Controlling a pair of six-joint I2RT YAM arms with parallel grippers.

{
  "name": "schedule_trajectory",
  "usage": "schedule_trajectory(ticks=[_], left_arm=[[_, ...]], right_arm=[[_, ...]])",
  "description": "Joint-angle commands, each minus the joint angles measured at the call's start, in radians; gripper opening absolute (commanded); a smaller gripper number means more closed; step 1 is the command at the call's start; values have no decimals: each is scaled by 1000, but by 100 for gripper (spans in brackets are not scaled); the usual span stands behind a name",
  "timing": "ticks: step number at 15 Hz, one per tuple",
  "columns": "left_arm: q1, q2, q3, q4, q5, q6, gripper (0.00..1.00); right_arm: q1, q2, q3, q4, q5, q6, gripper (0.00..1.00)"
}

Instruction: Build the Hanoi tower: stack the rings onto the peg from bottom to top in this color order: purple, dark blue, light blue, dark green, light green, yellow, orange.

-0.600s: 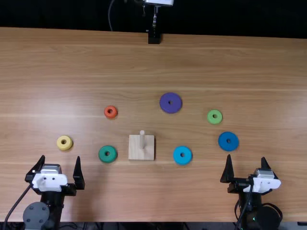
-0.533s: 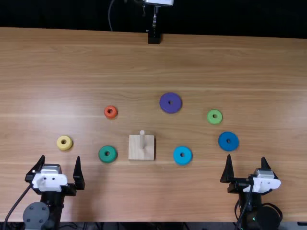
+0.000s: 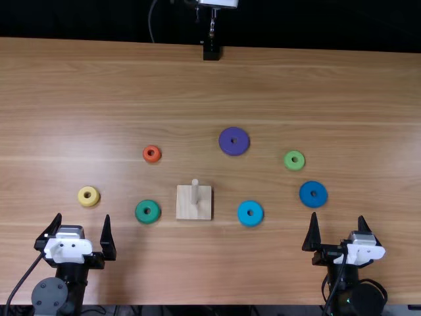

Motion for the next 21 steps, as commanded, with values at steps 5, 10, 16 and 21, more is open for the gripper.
schedule_trajectory(ticks=[5, 10, 16, 21], left_arm=[[8, -12, -49, -17, -5, 15, 100], [8, -12, -49, -17, -5, 15, 100], [8, -12, -49, -17, -5, 15, 100], [9, -12, -49, -17, -5, 15, 100]], right_arm=[[-5, -12, -12, -2, 7, -6, 100], [-5, -12, -12, -2, 7, -6, 100], [-6, -12, 1, -4, 7, -6, 100], [1, 14, 206, -2, 3, -2, 100]])
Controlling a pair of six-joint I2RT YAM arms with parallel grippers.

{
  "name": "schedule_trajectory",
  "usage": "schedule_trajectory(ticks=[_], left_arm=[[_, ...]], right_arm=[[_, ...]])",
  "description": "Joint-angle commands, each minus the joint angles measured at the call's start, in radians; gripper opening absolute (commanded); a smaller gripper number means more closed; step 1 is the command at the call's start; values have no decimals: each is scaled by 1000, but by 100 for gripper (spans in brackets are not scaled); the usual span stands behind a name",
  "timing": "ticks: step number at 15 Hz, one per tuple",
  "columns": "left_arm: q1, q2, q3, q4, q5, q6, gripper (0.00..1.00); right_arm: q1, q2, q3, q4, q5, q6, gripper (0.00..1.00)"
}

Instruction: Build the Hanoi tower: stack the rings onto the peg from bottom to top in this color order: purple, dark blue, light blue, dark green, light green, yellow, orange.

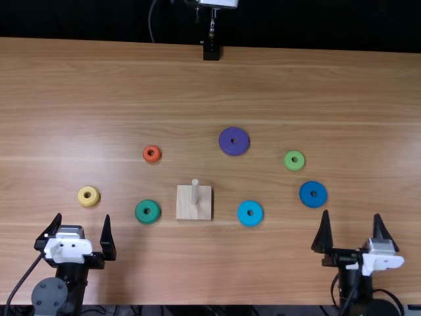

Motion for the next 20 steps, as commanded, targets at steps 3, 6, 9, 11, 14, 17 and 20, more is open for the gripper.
schedule_trajectory(ticks=[3, 6, 9, 11, 14, 17, 20], left_arm=[[8, -12, -49, -17, -4, 15, 100], [8, -12, -49, -17, -4, 15, 100], [8, -12, -49, -17, -4, 15, 100], [9, -12, -49, -17, -4, 15, 100], [8, -12, -49, -17, -4, 15, 100], [8, -12, -49, -17, -4, 15, 100], [8, -12, -49, -17, -4, 15, 100]], right_arm=[[29, 192, 219, 12, 2, -7, 100], [130, 475, 398, 7, 3, -1, 100], [198, 726, 524, 8, 9, 16, 100], [250, 884, 616, 12, 11, 10, 100], [297, 1136, 802, 1, 0, 8, 100], [363, 1358, 927, -15, 2, 4, 100], [426, 1552, 1059, -154, 0, 1, 100]])
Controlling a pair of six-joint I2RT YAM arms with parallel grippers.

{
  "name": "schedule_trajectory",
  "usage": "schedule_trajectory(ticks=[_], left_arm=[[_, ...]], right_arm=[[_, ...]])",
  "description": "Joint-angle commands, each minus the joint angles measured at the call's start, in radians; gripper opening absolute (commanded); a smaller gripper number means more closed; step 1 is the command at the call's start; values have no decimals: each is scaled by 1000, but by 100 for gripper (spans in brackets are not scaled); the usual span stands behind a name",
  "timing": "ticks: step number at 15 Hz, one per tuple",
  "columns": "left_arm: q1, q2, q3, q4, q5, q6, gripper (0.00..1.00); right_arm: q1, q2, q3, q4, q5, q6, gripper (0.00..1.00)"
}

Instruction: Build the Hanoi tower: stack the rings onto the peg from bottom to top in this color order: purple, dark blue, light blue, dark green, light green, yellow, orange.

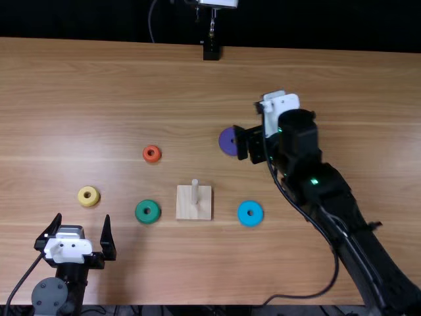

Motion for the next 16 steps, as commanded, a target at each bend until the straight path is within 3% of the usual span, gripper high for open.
schedule_trajectory(ticks=[1, 3, 4, 5, 8, 16], left_arm=[[8, -12, -49, -15, -4, 15, 100], [8, -12, -49, -17, -4, 15, 100], [8, -12, -49, -17, -4, 15, 100], [8, -12, -49, -17, -4, 15, 100], [8, -12, -49, -17, -4, 15, 100], [8, -12, -49, -17, -4, 15, 100]], right_arm=[[20, 87, 93, -29, 1, 2, 100], [20, 222, 180, -130, -7, 2, 100], [20, 266, 206, -158, -36, 2, 100], [18, 308, 225, -152, -49, 4, 100], [15, 443, 303, -150, -51, 7, 100], [12, 567, 355, -165, -45, 7, 100]])
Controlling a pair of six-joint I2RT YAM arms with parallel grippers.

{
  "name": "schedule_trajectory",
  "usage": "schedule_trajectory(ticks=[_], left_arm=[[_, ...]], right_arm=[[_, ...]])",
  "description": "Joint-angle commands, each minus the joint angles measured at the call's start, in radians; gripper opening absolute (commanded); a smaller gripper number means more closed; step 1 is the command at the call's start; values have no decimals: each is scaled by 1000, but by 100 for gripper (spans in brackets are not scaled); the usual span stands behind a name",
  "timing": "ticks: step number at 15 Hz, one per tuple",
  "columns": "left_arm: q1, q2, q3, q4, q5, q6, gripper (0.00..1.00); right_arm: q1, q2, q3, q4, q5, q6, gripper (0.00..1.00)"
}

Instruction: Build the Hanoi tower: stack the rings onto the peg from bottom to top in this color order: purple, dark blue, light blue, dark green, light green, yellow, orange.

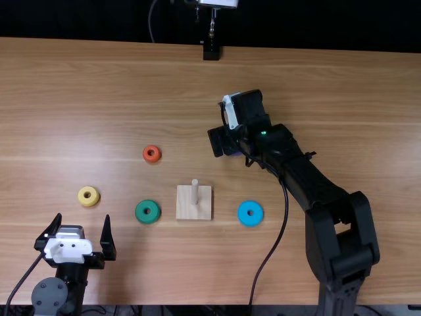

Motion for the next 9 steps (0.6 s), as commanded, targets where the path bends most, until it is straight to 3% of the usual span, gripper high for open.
schedule_trajectory(ticks=[1, 9], left_arm=[[8, -12, -49, -18, -5, 15, 100], [8, -12, -49, -18, -5, 15, 100]], right_arm=[[-4, 8, 20, -1, -2, 5, 100], [-5, 55, 88, -152, 0, 5, 100]])
